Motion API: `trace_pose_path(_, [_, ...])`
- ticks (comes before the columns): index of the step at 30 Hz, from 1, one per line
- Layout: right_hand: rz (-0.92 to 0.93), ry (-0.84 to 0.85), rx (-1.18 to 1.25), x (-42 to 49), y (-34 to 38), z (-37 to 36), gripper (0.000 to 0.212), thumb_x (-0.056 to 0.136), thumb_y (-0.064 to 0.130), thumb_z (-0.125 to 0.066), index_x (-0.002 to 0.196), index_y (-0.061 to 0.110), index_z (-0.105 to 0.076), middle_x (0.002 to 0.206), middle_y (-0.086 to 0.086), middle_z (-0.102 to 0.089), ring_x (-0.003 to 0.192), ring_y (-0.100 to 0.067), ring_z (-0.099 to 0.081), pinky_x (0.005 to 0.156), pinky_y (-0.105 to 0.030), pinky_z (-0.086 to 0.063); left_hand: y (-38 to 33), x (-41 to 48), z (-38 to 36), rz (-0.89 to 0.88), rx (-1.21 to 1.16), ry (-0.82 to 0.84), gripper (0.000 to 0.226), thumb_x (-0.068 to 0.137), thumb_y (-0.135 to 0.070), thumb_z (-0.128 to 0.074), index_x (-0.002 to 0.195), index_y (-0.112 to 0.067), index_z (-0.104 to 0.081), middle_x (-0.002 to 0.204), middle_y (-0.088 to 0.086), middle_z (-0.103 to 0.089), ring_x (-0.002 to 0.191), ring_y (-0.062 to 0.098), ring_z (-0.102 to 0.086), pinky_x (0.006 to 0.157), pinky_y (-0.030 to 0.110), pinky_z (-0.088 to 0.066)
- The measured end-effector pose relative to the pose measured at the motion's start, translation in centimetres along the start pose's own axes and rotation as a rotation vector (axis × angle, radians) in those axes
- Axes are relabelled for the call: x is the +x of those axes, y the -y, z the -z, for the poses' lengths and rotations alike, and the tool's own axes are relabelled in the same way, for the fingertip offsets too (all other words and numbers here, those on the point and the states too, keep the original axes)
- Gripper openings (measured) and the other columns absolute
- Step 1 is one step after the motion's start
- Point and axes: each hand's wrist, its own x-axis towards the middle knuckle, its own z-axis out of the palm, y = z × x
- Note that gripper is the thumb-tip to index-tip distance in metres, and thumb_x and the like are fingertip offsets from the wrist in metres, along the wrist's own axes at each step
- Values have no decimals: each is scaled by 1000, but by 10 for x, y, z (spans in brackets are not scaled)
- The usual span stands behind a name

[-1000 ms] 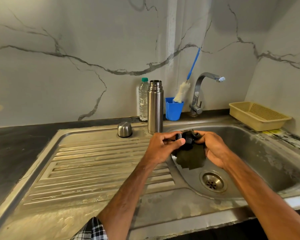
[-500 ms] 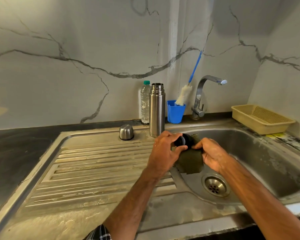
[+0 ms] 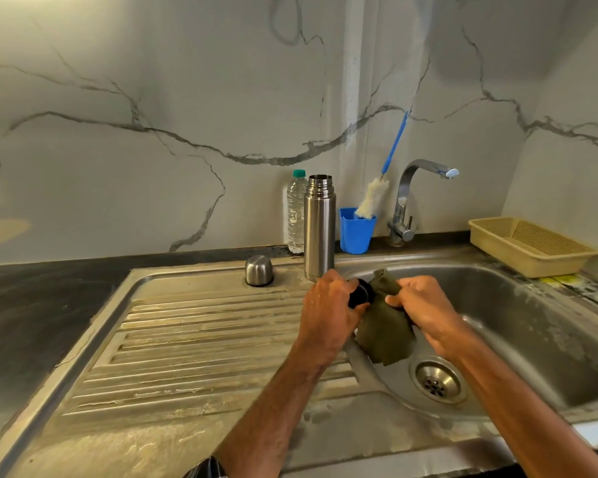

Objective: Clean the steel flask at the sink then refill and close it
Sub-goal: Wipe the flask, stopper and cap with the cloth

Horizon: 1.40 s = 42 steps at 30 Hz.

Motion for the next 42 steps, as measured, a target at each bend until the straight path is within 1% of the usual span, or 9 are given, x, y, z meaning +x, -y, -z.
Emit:
trace_pose_path(4, [213, -3, -235, 0, 4, -9, 44, 90, -8, -52, 122, 16, -71, 117, -1, -71, 97, -4, -57, 72, -9, -40, -10, -5, -5, -39, -38, 16, 38, 90, -38, -75, 120, -14, -70, 112, 8, -62, 92, 10, -48, 77, 21, -36])
trace_pose_path(8, [261, 47, -296, -1, 1, -9, 43, 92, -7, -53, 122, 19, -70, 120, -1, -71, 91, 0, -57, 69, -10, -41, 2, -1, -5, 56, -55, -26, 30, 92, -41, -72, 111, -17, -73, 103, 4, -63, 89, 10, -50, 79, 23, -45])
trace_pose_path(13, [307, 53, -348, 0, 2, -10, 49, 88, -12, -52, 122, 18, -70, 124, -2, -70, 107, -3, -56, 95, -17, -41, -2, -3, -6, 7, -67, -19, 26, 89, -38, -74, 100, -14, -75, 91, 3, -61, 81, 10, -47, 70, 24, -42])
trace_pose_path(18, [348, 70, -343, 1, 1, -6, 45, 90, -9, -55, 123, 18, -69, 123, -2, -70, 102, -1, -55, 74, -7, -42, 10, 3, -8, 33, -119, -14, 24, 90, -43, -74, 94, -20, -77, 81, -3, -67, 71, 5, -52, 76, 24, -48])
trace_pose_path(23, [303, 81, -341, 3, -1, -2, 48, 89, -12, -51, 124, 15, -69, 127, -5, -68, 114, -7, -55, 87, -13, -40, 7, -1, -11, -59, -119, 50, 37, 90, -42, -74, 118, -18, -73, 103, 3, -65, 92, 11, -47, 75, 18, -32])
trace_pose_path(27, [386, 47, -357, 3, 0, -4, 43, 91, -9, -54, 123, 15, -69, 124, -5, -69, 105, -3, -56, 79, -8, -43, 18, 5, -13, -14, -168, 37, 30, 88, -41, -76, 113, -24, -74, 96, -3, -69, 88, 10, -55, 88, 25, -46])
trace_pose_path(30, [337, 54, -287, 7, -2, 0, 44, 90, -11, -50, 113, 18, -74, 116, -1, -72, 96, 0, -60, 73, -8, -45, 11, 3, -8, -49, -251, 86, 28, 87, -35, -79, 107, -16, -77, 85, -3, -68, 76, 11, -58, 75, 24, -48])
trace_pose_path(36, [124, 21, 51, 15, -11, 6, 45, 94, -4, -42, 100, 21, -79, 98, -1, -77, 100, -21, -69, 86, -36, -58, 10, 4, -5, -5, -518, 77, 40, 85, -26, -82, 123, -17, -73, 105, -9, -74, 86, -5, -67, 81, 10, -53])
trace_pose_path(42, [-48, 9, 306, 15, -10, -2, 35, 93, -6, -47, 100, 14, -75, 96, -14, -76, 98, -33, -70, 96, -48, -55, 20, 8, -17, 113, -517, -133, 45, 83, -40, -82, 123, -21, -74, 109, -5, -76, 94, 1, -70, 87, 24, -59])
